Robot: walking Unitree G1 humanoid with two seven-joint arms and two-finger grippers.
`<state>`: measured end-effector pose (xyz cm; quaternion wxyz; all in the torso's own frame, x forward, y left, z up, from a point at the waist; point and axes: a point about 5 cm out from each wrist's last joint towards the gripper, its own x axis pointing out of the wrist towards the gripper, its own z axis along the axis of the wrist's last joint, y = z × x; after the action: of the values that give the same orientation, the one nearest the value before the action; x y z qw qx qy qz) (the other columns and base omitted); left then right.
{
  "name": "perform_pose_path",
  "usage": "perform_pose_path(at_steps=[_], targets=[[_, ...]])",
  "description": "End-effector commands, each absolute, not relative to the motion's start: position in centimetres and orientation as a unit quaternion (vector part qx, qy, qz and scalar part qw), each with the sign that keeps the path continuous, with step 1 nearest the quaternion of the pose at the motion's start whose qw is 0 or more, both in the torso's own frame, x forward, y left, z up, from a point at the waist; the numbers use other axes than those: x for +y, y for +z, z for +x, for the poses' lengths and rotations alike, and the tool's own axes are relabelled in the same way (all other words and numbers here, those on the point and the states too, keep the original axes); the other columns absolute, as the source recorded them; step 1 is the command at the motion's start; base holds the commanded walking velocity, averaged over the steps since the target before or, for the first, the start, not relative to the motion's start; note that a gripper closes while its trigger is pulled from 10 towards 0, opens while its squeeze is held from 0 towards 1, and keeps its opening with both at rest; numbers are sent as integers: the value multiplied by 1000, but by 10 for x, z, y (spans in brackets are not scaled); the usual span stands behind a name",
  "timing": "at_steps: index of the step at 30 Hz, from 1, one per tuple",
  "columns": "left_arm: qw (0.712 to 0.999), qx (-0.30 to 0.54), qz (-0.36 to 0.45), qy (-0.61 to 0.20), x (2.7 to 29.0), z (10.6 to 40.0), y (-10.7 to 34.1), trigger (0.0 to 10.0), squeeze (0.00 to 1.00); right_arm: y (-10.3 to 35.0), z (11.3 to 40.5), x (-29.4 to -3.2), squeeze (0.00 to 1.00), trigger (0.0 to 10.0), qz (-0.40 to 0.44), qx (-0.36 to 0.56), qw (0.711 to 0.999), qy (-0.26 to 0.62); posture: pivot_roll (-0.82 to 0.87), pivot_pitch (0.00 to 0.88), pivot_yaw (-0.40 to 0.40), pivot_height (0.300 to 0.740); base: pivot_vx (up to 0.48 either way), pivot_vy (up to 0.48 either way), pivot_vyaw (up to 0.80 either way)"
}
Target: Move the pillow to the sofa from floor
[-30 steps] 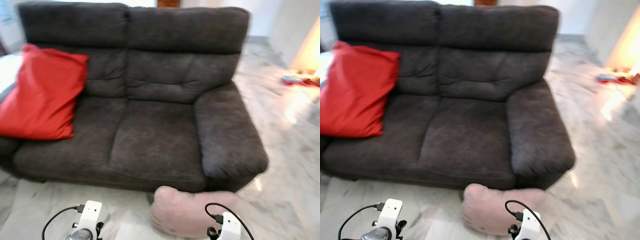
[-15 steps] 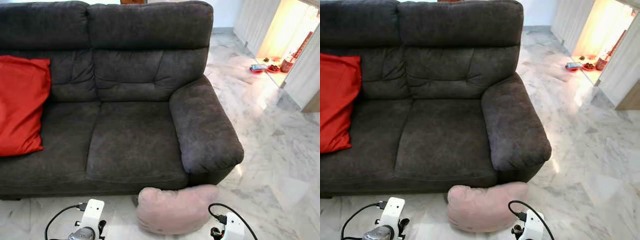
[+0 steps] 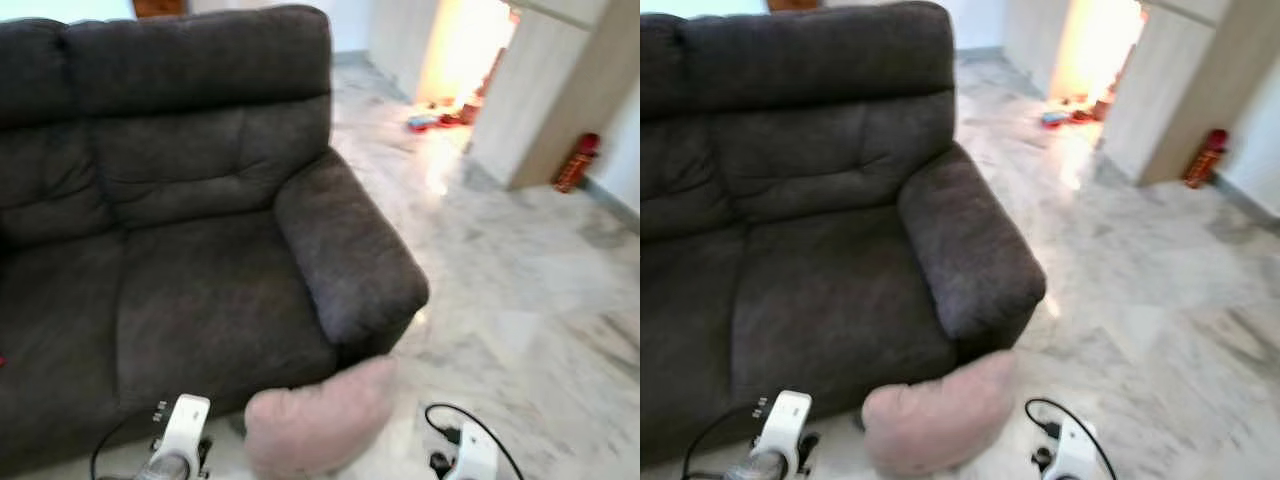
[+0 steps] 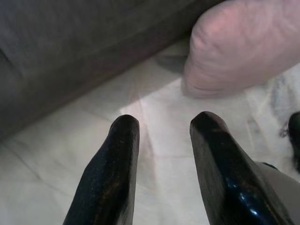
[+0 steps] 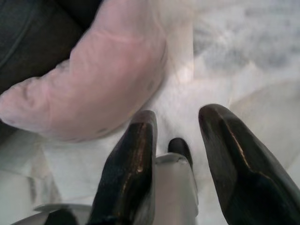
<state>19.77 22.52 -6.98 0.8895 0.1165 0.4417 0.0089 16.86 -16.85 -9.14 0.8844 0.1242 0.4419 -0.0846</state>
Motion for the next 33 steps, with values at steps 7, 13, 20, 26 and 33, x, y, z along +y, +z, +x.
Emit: perform_pose_path(at_steps=[7, 13, 20, 26, 33], targets=[[897, 428, 109, -1, 216, 206, -67, 10000, 0, -92, 161, -190, 0, 10000, 114, 444, 883, -101, 18, 0, 4, 740, 0, 0, -528], [898, 428, 105, -1, 215, 206, -67, 10000, 0, -92, 159, -195, 0, 10000, 115, 443, 883, -104, 19, 0, 2, 740, 0, 0, 0], [897, 429, 103, 0, 213, 206, -68, 10000, 0, -92, 160, -194, 0, 10000, 115, 442, 884, -103, 19, 0, -2, 740, 0, 0, 0], [898, 429, 101, 1, 213, 206, -68, 10000, 0, -92, 164, -183, 0, 10000, 115, 443, 884, -95, 20, 0, -4, 740, 132, 0, 0], [898, 428, 99, 1, 212, 206, -68, 10000, 0, -92, 165, -178, 0, 10000, 114, 445, 883, -92, 20, 0, -6, 740, 304, 0, 0]])
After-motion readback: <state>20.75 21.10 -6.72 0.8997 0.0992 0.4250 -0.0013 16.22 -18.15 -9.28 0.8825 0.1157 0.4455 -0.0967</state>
